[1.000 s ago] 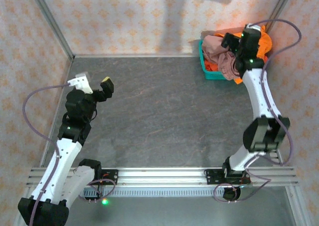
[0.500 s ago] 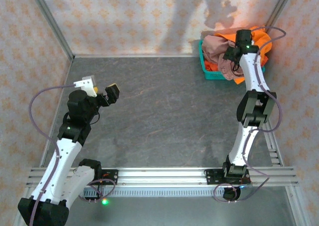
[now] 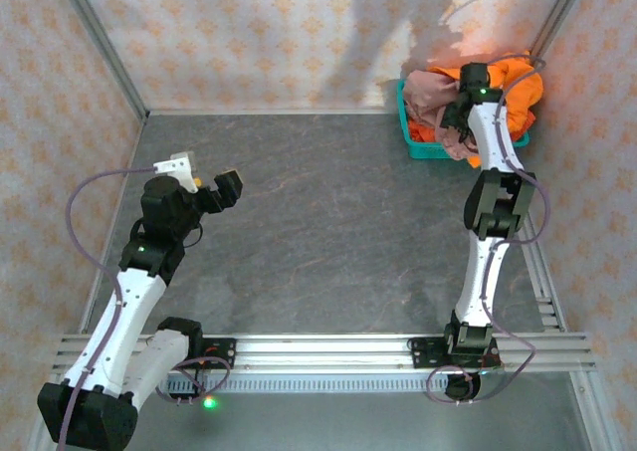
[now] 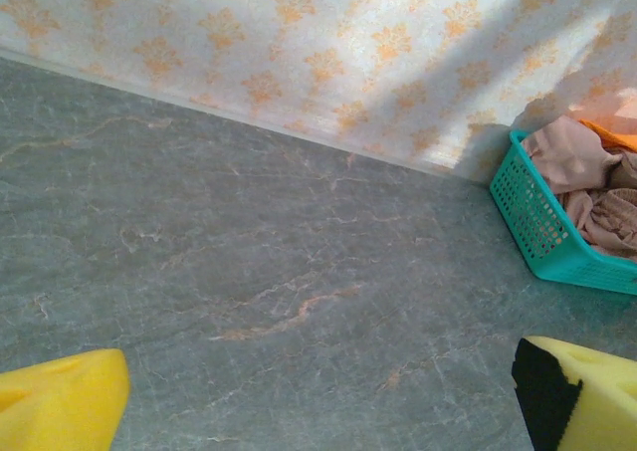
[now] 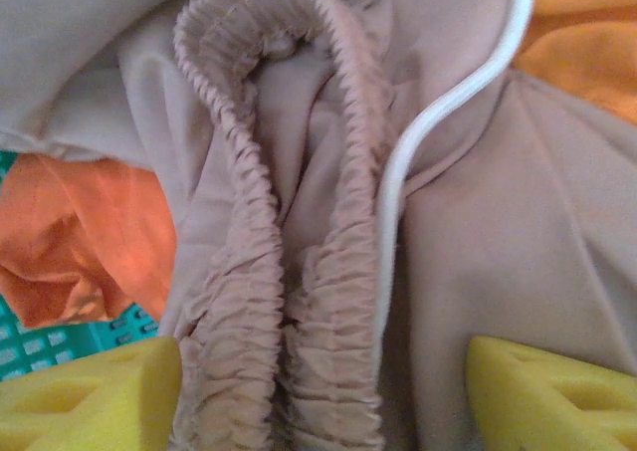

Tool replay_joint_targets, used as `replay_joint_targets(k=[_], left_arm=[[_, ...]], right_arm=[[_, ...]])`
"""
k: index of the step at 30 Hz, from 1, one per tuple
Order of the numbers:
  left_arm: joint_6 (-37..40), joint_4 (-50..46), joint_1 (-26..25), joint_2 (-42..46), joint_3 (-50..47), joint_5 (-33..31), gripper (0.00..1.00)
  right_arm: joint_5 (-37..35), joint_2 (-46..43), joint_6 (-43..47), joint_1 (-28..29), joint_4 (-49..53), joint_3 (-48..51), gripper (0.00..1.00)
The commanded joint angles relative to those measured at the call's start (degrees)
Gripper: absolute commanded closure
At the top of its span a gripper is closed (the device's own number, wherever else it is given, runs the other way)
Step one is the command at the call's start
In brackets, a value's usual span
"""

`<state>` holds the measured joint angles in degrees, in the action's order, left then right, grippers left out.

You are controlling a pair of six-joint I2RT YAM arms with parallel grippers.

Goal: Fold and stack the shorts

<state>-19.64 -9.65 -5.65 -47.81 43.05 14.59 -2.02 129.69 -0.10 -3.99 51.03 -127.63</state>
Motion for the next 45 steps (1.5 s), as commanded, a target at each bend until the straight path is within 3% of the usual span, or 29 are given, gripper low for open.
replay_joint_targets(k=[1,5,10,13,15,31,36,43,45], left_arm=[[-0.83,0.31,-0.29,-0.1,1.51,0.61,0.0],[-1.19,0.35,-0.36,-0.86,1.6,0.95,0.0],[-1.48,1.29,-0.31,-1.5,1.03,1.15,0.0],[-1.61,2.28,-0.35,-2.18,0.77,1.35,0.0],[-1.57,2.37,-0.36,-2.84,1.24,1.72,0.0],[-3.85,4.65,-0.47,-6.81,4.24,3.96,0.0],[-4.69,5.24,-0.58,-6.94,4.53,3.28,0.0],[-5.91,4.53,-0.72,-7.47,6.47,1.5,0.0],[-5.77,3.91,-0.71,-7.34,7.5,0.88,0.0]], right_arm=[[-1.32,1.73,2.2,1.15,2.74,-2.31,0.28],[-1.32,4.02,2.61,1.96,4.66,-3.36,0.39],[0.39,1.91,1.83,2.84,3.49,-2.61,0.76],[2.24,-1.97,0.47,3.09,0.67,-1.46,0.93],[4.14,-4.88,-0.63,3.11,-1.6,-0.45,0.99],[22.0,-26.25,-10.98,6.18,-24.13,-0.24,1.0],[26.03,-24.1,-8.2,12.98,-23.82,-8.39,1.0],[31.51,-12.38,-4.94,23.15,-19.39,-29.15,1.0],[32.6,-12.06,-2.92,25.54,-19.92,-30.7,1.0]])
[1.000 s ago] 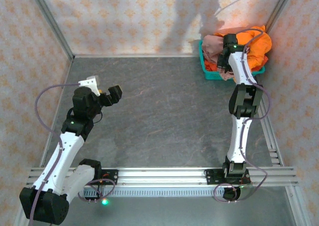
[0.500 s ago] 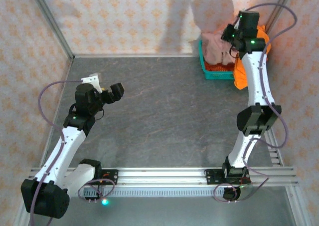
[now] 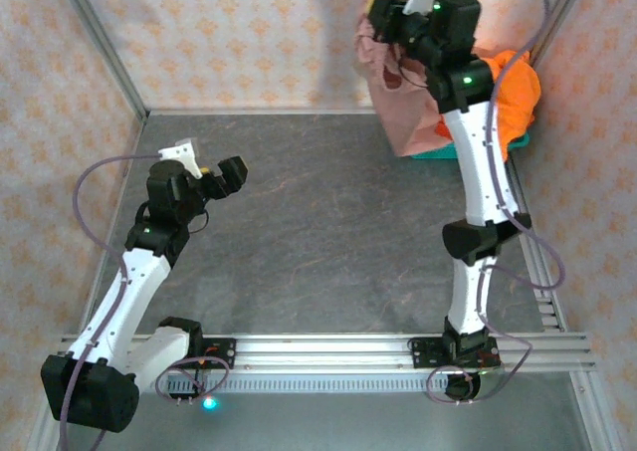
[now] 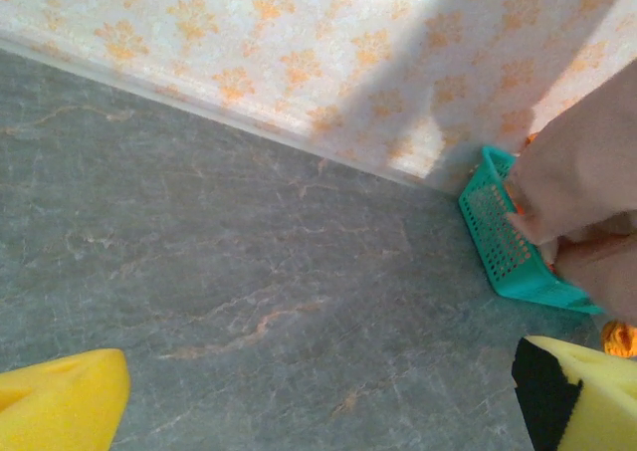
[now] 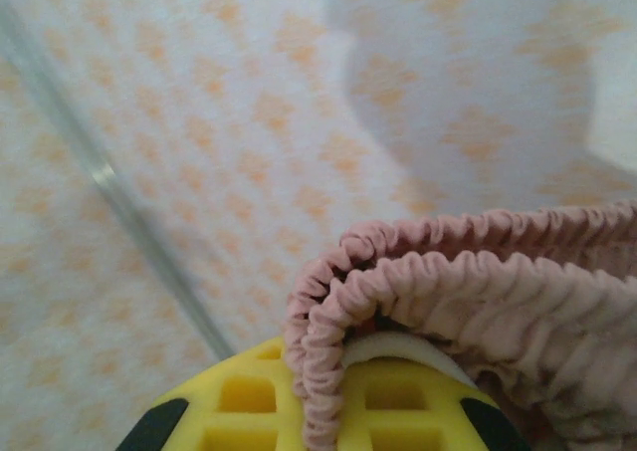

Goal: Fold and stack the shorts

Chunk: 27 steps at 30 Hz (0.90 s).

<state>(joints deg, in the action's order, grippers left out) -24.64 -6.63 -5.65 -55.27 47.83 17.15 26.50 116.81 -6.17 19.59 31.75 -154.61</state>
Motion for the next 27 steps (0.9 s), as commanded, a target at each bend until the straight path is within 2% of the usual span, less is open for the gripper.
replay_joint_targets(k=[1,5,8,11,15,18,19,20,21,23,25,27], left_arm=[[-0.68,0.48,-0.7,0.23,3.17,-1.95,0.0],[-0.41,-0.08,-0.71,0.77,4.02,-2.69,0.0],[-0.64,0.22,-0.83,1.05,3.73,-2.94,0.0],[-1.45,1.12,-0.85,1.12,2.69,-3.06,0.0],[-2.43,1.43,-1.33,0.79,1.5,-3.93,0.0],[-2.67,1.02,-2.42,0.1,1.13,-4.8,0.0],[-2.91,0.92,-3.0,-0.3,0.97,-5.2,0.0],[-2.95,0.84,-4.04,-1.06,0.86,-5.84,0.0],[-2.87,0.52,-5.25,-1.92,0.92,-6.68,0.0],[-2.46,-0.85,-7.42,-4.19,1.6,-8.96,0.0],[-2.64,-3.38,-9.45,-7.19,3.07,-10.55,0.0],[-3.57,-5.59,-10.72,-10.53,4.62,-11.04,0.0]], right_arm=[[4.68,0.23,4.5,3.19,-0.81,-3.54,1.0],[7.25,-2.96,11.34,6.43,4.01,-1.21,1.0],[7.38,-7.85,16.85,7.04,9.13,7.49,1.0],[5.84,-17.61,20.23,7.13,5.02,28.73,1.0],[4.88,-35.74,20.68,7.15,-15.25,66.52,1.0],[-0.12,-46.46,20.49,7.19,-22.4,87.0,0.86],[-2.12,-48.5,20.34,7.18,-22.78,91.24,0.75],[-4.49,-51.38,19.72,7.17,-22.59,95.49,0.53],[-6.8,-53.63,18.56,7.13,-22.22,98.87,0.4],[-9.64,-57.44,16.59,7.21,-21.26,103.45,0.32],[-11.77,-60.98,13.86,7.14,-21.19,106.61,0.15],[-12.99,-63.45,10.97,7.04,-20.6,108.79,0.05]])
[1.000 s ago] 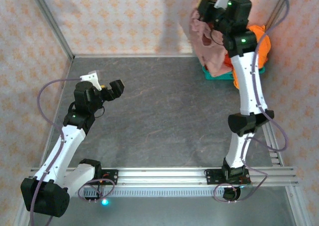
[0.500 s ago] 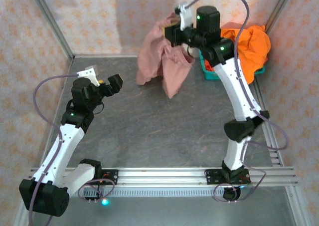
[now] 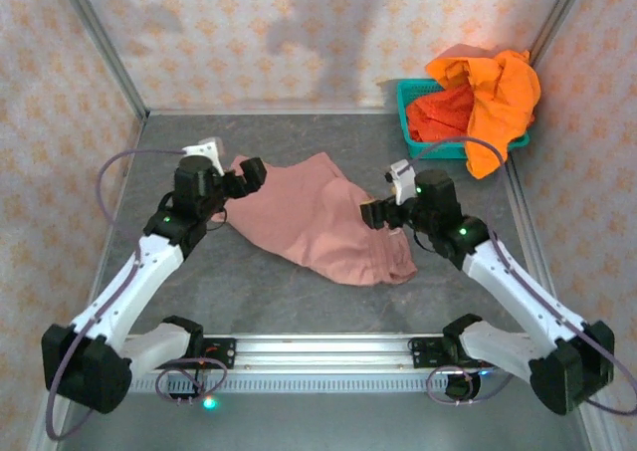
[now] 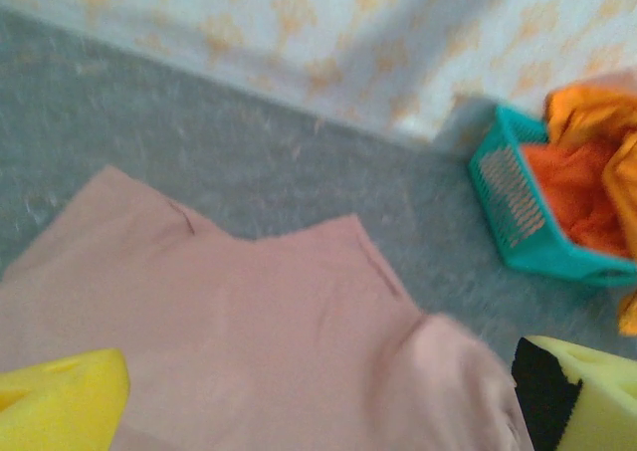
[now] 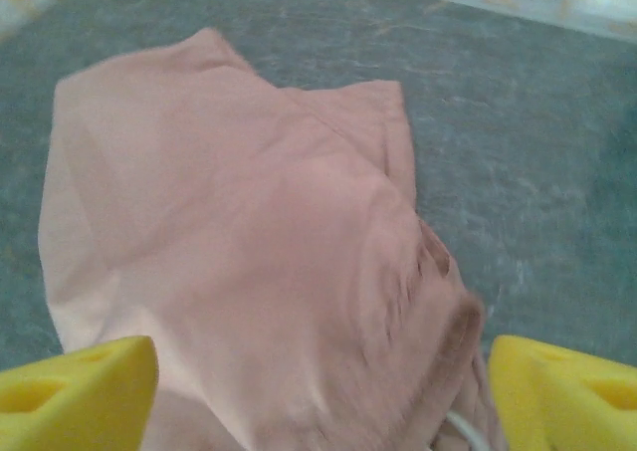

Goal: Fold and stack the shorts

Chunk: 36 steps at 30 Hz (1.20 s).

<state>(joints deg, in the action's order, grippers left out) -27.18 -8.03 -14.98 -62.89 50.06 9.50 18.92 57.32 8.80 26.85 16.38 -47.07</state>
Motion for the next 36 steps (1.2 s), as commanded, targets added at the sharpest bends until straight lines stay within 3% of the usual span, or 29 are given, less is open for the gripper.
replay_joint_targets(k=[1,5,10,13,18,22,25,36], left_arm=[[-1.58,-5.26,-1.62,-4.15,2.86,-3.51,0.0],[-3.89,-6.95,-1.72,-8.02,3.54,-4.02,0.0],[-4.86,-7.49,-2.42,-13.87,7.54,-2.08,0.0],[-3.79,-9.86,-3.51,-17.78,11.43,-2.42,0.0],[-4.52,-10.06,-3.52,-20.17,11.9,-6.59,0.0],[-4.77,-9.77,-3.56,-19.53,11.09,-7.65,0.0],[-4.81,-9.46,-3.56,-18.92,10.11,-7.87,0.0],[-4.92,-9.69,-3.52,-18.58,8.78,-7.62,0.0]], right_arm=[[-5.46,-4.31,-5.32,-0.22,-4.61,1.81,0.0],[-5.56,-1.29,-13.85,-0.22,-1.76,2.63,0.01],[-10.69,6.52,-26.13,-0.91,0.76,0.43,0.01],[-11.32,12.47,-30.65,-4.09,2.5,-1.63,0.0],[-5.94,25.65,-34.97,-10.69,4.37,-8.41,0.14],[0.53,32.46,-41.66,-11.61,3.95,-12.07,0.2],[3.68,34.33,-47.1,-11.56,1.19,-11.2,0.25],[3.95,30.78,-60.26,-11.57,-4.27,-3.32,0.36]])
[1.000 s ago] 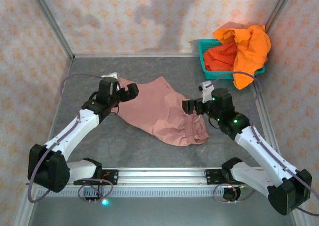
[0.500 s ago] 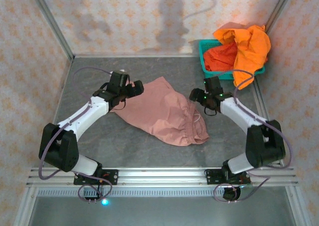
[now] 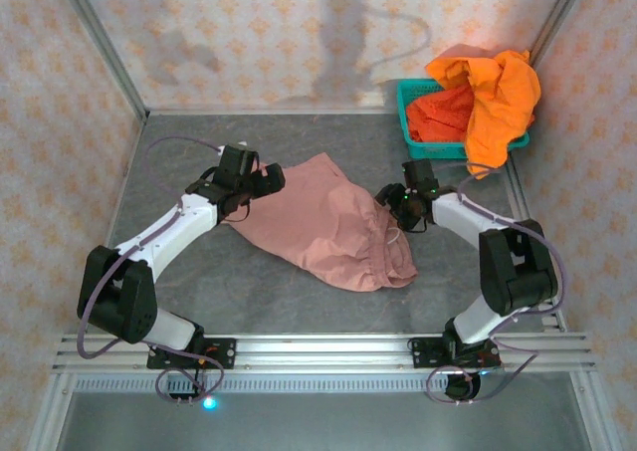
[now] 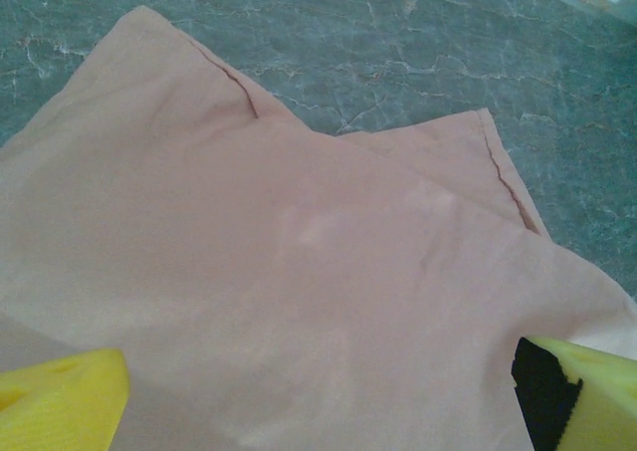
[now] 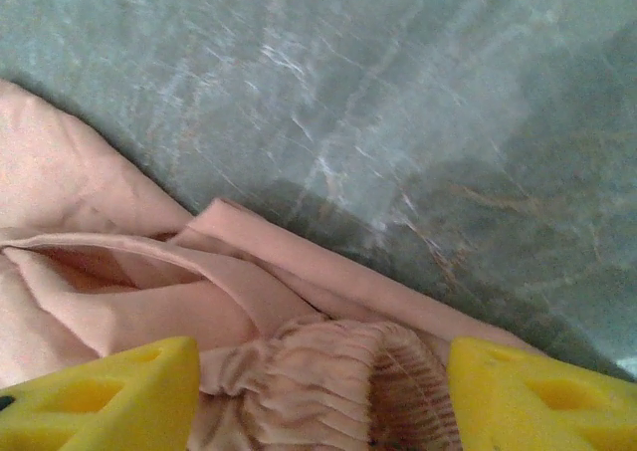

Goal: Fold and stack the shorts

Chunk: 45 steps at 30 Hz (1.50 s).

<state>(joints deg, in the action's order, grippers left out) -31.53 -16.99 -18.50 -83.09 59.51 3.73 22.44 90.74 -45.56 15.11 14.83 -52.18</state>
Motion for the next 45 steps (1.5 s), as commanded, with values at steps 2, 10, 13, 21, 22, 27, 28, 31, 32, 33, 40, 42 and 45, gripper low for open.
replay_joint_targets(k=[2,10,13,21,22,27,28,31,32,33,40,42,45], left_arm=[[-0.75,-0.62,-0.04,1.62,-0.78,-1.88,0.0],[-0.96,-0.39,-0.02,1.56,-1.19,-2.08,0.0],[-0.98,0.0,0.12,1.75,-1.63,-2.39,0.0],[-4.18,-0.96,7.19,-0.48,2.34,-1.44,0.0],[-4.41,-2.48,8.52,-1.64,4.1,-1.71,0.0],[-1.01,-11.69,12.67,-12.55,17.31,-3.2,0.1],[0.24,-13.37,13.0,-15.32,20.35,-3.27,0.12],[3.71,-18.66,14.13,-23.55,28.77,-3.77,0.17],[4.39,-20.45,14.53,-25.89,31.69,-3.81,0.19],[4.82,-21.85,14.99,-29.54,33.97,-3.66,0.2],[6.37,-29.66,15.93,-44.93,49.53,-0.84,0.26],[6.49,-30.72,15.82,-47.62,52.37,-0.64,0.28],[6.79,-32.71,15.87,-51.15,56.53,0.12,0.34]], right_arm=[[0.71,-3.69,-7.85,0.18,-3.85,2.91,0.39],[1.24,-4.31,-16.89,0.18,-14.07,7.45,0.61],[1.08,-4.04,-19.03,0.18,-17.25,7.94,0.72],[0.71,-4.09,-15.39,0.17,-13.84,4.44,1.0],[0.6,-4.46,-14.91,0.13,-13.71,4.6,1.0],[1.23,-5.68,-12.83,0.13,-13.27,5.55,1.0],[1.42,-5.84,-12.51,0.13,-13.26,5.65,1.0],[1.36,-6.22,-11.42,0.18,-12.74,5.6,1.0],[1.25,-6.36,-11.03,0.16,-12.49,5.6,1.0],[1.11,-6.57,-10.69,0.15,-12.35,5.58,1.0],[1.35,-6.58,-8.93,0.17,-11.56,5.51,1.0],[1.54,-6.32,-8.84,0.18,-11.72,5.43,1.0],[1.66,-6.07,-8.51,0.18,-11.61,5.33,1.0]])
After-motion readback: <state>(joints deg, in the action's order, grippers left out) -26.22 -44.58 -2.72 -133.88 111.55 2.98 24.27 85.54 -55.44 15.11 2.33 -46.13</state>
